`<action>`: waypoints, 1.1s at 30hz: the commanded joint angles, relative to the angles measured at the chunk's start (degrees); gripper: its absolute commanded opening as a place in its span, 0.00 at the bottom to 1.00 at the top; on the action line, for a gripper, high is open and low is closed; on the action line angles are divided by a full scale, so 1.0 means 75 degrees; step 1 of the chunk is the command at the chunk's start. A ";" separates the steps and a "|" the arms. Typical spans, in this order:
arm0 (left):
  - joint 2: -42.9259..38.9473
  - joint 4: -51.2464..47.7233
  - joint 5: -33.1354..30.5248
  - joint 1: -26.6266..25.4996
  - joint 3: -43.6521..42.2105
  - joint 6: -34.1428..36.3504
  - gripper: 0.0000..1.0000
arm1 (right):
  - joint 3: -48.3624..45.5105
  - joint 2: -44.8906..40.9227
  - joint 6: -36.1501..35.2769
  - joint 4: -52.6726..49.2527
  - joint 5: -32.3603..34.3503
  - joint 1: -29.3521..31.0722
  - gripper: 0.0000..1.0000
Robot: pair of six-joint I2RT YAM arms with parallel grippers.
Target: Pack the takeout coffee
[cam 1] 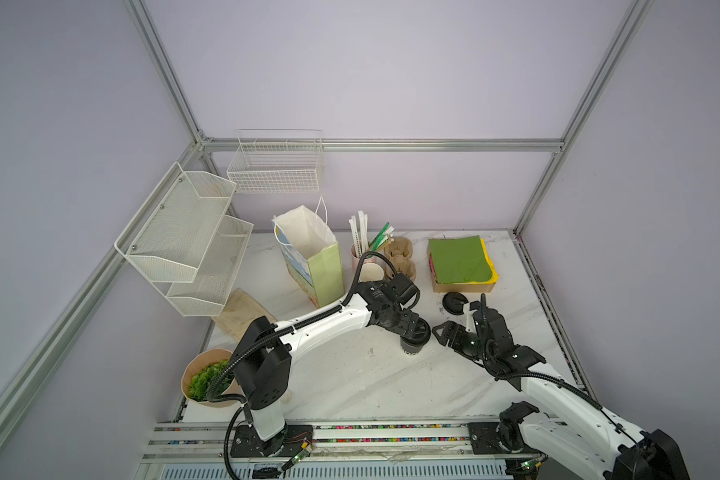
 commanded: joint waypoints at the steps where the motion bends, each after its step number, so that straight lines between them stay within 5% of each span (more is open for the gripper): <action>1: -0.0022 -0.0541 -0.0101 0.0019 -0.0407 0.0067 0.87 | -0.0135 -0.0303 0.0067 -0.0340 -0.0176 -0.0009 0.79; 18: 0.0020 -0.0450 -0.0019 0.0033 -0.0427 0.0024 0.87 | -0.0326 -0.1203 0.0510 -0.0053 -0.0930 0.0028 0.79; 33: 0.0037 -0.0326 0.0052 0.0039 -0.0525 -0.0032 0.87 | -0.0416 -0.0852 0.0659 0.0389 -0.0632 0.0516 0.79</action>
